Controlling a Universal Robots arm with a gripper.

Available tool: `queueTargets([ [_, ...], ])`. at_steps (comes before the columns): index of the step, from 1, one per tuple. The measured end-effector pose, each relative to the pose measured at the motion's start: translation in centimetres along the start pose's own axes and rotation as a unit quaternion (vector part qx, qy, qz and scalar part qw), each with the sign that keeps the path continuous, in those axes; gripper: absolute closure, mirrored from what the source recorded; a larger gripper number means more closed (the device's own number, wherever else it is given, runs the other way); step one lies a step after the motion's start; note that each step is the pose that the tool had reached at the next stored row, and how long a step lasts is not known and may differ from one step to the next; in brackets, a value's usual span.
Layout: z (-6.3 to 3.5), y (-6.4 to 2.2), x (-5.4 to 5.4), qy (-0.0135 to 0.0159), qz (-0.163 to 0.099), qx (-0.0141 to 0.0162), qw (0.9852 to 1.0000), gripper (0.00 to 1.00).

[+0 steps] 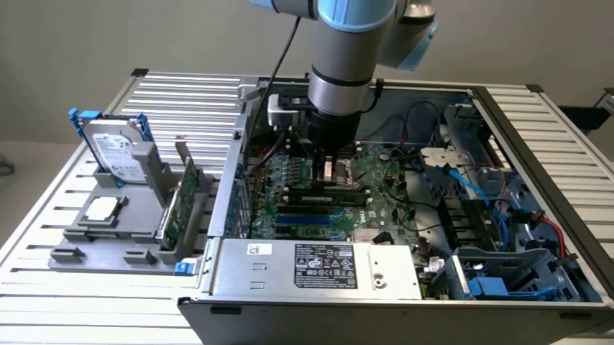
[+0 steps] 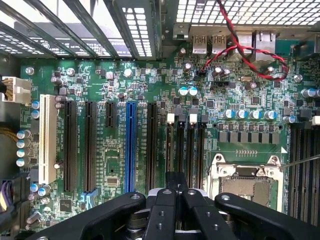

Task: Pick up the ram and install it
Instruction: 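Press down the ram until it locks into place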

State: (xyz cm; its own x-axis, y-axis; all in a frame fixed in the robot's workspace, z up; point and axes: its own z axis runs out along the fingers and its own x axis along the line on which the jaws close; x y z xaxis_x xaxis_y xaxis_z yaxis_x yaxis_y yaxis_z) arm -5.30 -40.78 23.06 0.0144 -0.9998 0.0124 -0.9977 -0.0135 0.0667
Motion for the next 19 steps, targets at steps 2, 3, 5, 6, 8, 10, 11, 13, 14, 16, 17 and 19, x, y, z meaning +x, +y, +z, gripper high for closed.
queueTargets([
  [2,0.09,0.00,0.00,0.0000,0.000,-0.0001,1.0000,0.89],
  [3,0.13,0.00,0.00,0.0000,0.000,-0.0002,1.0000,0.89],
  [5,0.20,0.00,0.00,0.0002,0.000,-0.0004,1.0000,0.89],
  [6,0.23,0.00,0.00,0.0002,0.000,-0.0005,1.0000,0.89],
  [8,0.31,0.00,0.00,0.0002,0.000,-0.0006,1.0000,0.89],
  [10,0.39,0.01,0.00,0.0001,0.000,-0.0007,1.0000,0.89],
  [11,0.43,0.01,-0.01,0.0000,0.000,-0.0007,1.0000,0.89],
  [13,0.49,0.01,0.00,0.0003,0.001,-0.0009,1.0000,0.89],
  [14,0.49,0.01,0.00,0.0002,0.001,-0.0012,1.0000,0.89],
  [16,0.35,0.01,-0.03,-0.0008,0.001,-0.0040,1.0000,0.89],
  [17,0.12,0.01,-0.02,-0.0009,0.001,-0.0055,1.0000,0.89],
  [19,-0.43,-0.30,0.01,-0.0002,0.000,-0.0116,0.9999,0.89],
])
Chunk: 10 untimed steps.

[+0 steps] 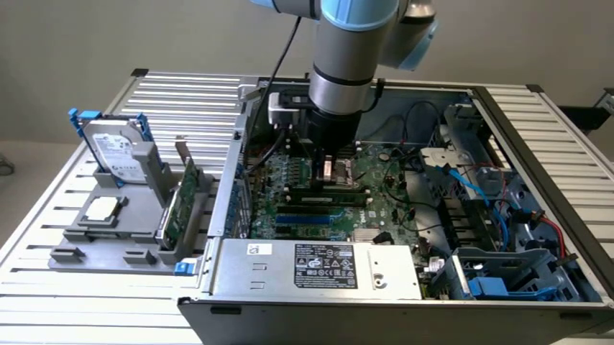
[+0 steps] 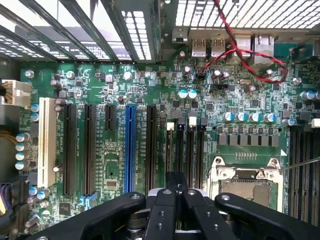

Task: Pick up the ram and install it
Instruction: 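Press down the ram until it locks into place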

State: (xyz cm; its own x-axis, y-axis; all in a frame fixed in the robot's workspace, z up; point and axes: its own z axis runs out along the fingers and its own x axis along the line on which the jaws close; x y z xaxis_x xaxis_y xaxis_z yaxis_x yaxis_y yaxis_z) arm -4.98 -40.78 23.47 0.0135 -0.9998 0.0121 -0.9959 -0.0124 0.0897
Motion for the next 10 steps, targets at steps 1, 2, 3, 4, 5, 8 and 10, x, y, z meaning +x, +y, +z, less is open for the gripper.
queueTargets([
  [1,-0.23,-0.33,0.0,-0.0001,0.000,-0.0037,1.0000,0.89],
  [2,-0.42,-0.73,0.0,-0.0001,0.000,-0.0071,1.0000,0.89],
  [3,-0.54,-1.17,0.0,-0.0002,0.000,-0.0098,1.0000,0.89],
  [4,-0.62,-1.61,0.0,-0.0001,0.000,-0.0117,0.9999,0.89],
  [5,-0.66,-2.05,0.0,-0.0002,0.000,-0.0128,0.9999,0.89],
  [8,-0.75,-2.99,0.1,-0.0001,0.000,-0.0130,0.9999,0.89],
  [10,-0.78,-3.30,0.1,-0.0001,0.000,-0.0130,0.9999,0.89],
])
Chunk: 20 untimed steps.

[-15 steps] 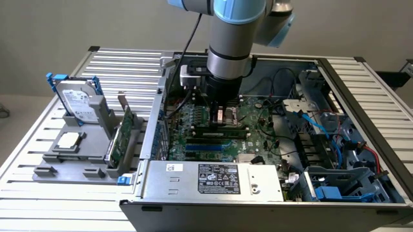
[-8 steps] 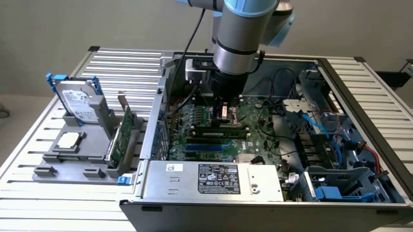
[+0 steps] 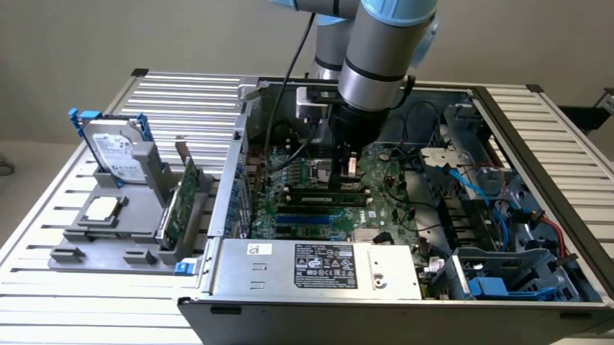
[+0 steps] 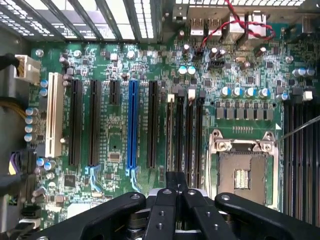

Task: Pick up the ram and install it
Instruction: 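Press down the ram until it locks into place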

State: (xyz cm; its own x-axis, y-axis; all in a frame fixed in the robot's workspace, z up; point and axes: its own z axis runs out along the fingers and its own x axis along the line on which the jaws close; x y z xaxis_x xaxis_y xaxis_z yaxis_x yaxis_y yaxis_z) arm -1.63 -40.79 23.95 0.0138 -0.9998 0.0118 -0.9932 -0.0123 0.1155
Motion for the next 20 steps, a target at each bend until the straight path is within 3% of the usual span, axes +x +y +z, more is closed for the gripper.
queueTargets([
  [2,-0.02,-0.16,0.00,0.0000,0.000,0.0010,1.0000,0.89],
  [4,-0.03,-0.28,0.00,0.0006,0.000,0.0040,1.0000,0.89],
  [9,0.12,-0.43,0.00,0.0060,0.001,0.0223,0.9997,0.89],
  [11,0.27,-0.45,0.00,0.0079,0.001,0.0266,0.9996,0.89],
  [15,0.53,-0.49,0.00,0.0088,0.001,0.0292,0.9995,0.89],
  [20,0.77,-0.51,0.00,0.0088,0.001,0.0294,0.9995,0.89],
])
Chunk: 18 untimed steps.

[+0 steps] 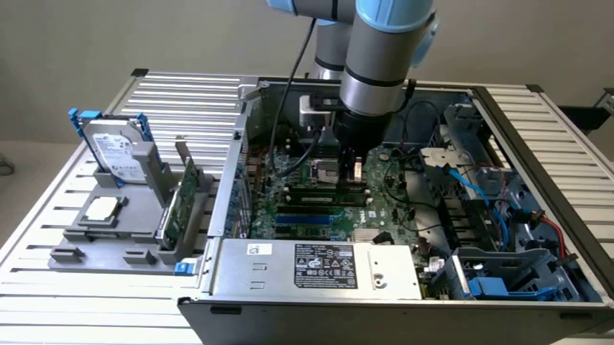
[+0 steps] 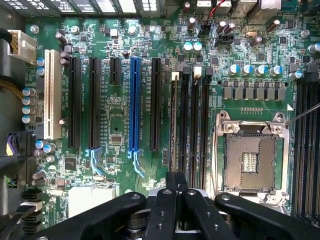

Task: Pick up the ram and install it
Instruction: 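Press down the ram until it locks into place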

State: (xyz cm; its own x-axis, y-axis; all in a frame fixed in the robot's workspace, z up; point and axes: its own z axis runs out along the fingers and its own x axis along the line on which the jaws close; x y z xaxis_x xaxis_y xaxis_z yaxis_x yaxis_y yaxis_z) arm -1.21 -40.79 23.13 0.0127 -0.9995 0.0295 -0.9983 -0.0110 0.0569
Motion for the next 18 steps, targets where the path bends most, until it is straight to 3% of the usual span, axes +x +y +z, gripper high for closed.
queueTargets([
  [13,0.67,-0.04,0.0,0.0003,0.000,-0.0001,1.0000,0.89],
  [15,0.20,-0.01,0.0,-0.0009,0.000,-0.0004,1.0000,0.89],
  [18,-0.58,0.11,0.0,0.0000,0.000,-0.0013,1.0000,0.89],
])
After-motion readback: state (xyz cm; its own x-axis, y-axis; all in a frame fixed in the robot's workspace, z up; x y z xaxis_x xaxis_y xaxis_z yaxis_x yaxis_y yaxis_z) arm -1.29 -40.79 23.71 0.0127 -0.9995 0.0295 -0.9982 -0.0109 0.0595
